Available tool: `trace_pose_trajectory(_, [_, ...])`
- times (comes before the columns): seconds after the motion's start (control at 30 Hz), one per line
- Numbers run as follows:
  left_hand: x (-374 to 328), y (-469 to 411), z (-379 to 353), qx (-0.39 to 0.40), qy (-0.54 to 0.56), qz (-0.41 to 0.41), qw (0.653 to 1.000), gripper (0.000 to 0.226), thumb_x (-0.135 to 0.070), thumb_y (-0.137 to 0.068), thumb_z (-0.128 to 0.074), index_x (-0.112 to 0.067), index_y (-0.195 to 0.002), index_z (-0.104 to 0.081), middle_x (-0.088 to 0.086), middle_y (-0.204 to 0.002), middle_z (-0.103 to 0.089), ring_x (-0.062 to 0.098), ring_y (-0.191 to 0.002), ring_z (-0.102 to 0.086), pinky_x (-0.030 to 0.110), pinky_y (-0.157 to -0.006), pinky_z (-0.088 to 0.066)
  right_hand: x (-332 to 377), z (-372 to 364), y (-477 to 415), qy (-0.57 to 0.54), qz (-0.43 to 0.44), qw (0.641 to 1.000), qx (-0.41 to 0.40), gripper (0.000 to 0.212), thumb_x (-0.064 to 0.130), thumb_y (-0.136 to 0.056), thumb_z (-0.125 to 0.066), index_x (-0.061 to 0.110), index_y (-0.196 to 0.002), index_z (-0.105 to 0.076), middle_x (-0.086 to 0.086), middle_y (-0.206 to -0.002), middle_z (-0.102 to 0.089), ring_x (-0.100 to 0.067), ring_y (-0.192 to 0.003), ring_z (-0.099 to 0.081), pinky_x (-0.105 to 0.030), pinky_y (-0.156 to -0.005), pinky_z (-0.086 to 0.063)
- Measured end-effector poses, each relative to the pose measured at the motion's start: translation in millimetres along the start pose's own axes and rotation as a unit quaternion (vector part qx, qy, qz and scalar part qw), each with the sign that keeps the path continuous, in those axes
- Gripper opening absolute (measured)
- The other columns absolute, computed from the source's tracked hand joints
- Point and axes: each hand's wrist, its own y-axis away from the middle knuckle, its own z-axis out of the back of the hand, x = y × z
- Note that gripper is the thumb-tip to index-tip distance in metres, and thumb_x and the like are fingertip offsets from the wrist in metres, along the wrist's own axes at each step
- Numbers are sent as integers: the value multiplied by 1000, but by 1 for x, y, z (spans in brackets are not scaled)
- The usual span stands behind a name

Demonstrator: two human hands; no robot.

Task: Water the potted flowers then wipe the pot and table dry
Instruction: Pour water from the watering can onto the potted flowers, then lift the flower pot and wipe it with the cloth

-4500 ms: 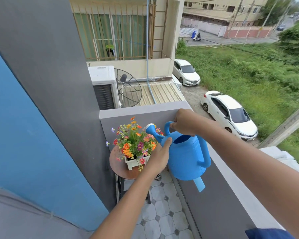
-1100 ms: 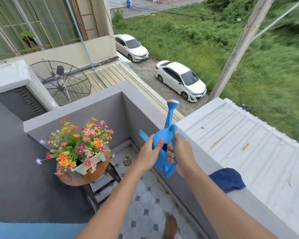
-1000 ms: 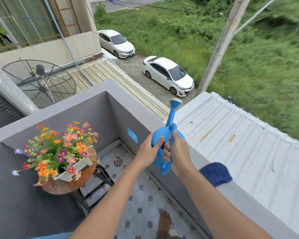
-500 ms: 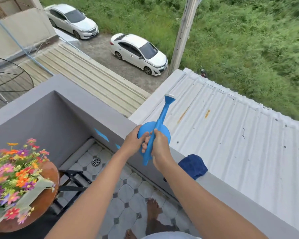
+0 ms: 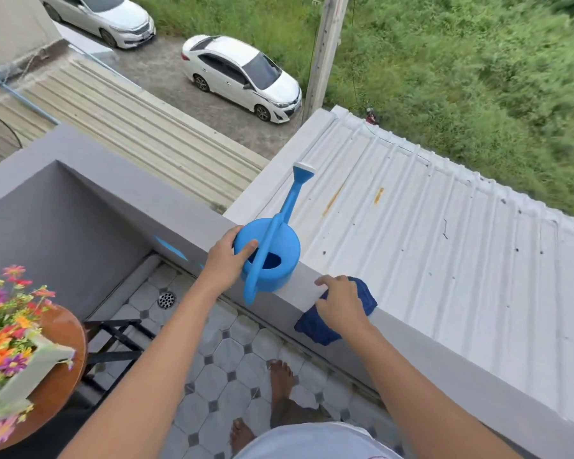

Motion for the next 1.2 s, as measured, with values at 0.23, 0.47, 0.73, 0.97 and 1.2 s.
trace_pose_trajectory(0.23, [-3,10,-1,-22,-16,9,1000,48,-44,-96,-54,-26,-140,-48,-8,-128,-60,17,-118,-57,39,-97,-50,-40,-40,18,122,-5,992,-29,60,14,-87,-64,31,-143,-50,-4,-159,-27,-29,-141,-24,-46,-100,-46])
trace_pose_trajectory(0.47, [4,62,8,-79,5,27,996,49,-42,-97,-54,-21,-140,-48,-5,-136,-55,12,-121,-54,35,-101,-46,-40,-25,40,-51,37,994,-84,39,-5,-82,-57,16,-110,-76,-1,-106,-60,-19,-94,-57,-22,-76,-39])
trace_pose_trajectory(0.73, [30,164,29,35,-38,-12,999,49,-57,-85,-64,-26,-123,-65,-15,-118,-67,0,-110,-60,25,-97,-47,49,-41,109,-94,165,980,-64,29,12,-87,-69,25,-113,-75,4,-96,-58,-9,-81,-53,-16,-70,-39])
trace_pose_trajectory(0.97, [72,224,88,56,34,48,997,47,-55,-86,-62,-9,-95,-70,15,-91,-73,18,-83,-68,40,-69,-48,134,-69,158,-119,369,922,6,37,4,-81,-71,27,-109,-76,15,-102,-65,1,-93,-60,-9,-79,-44])
trace_pose_trajectory(1.2, [118,273,139,-41,51,38,997,37,-46,-91,-57,-13,-101,-70,15,-93,-74,33,-87,-70,54,-76,-54,192,-112,172,-76,382,905,171,78,27,-77,-80,22,-148,-47,9,-135,-54,-4,-121,-52,-9,-93,-42])
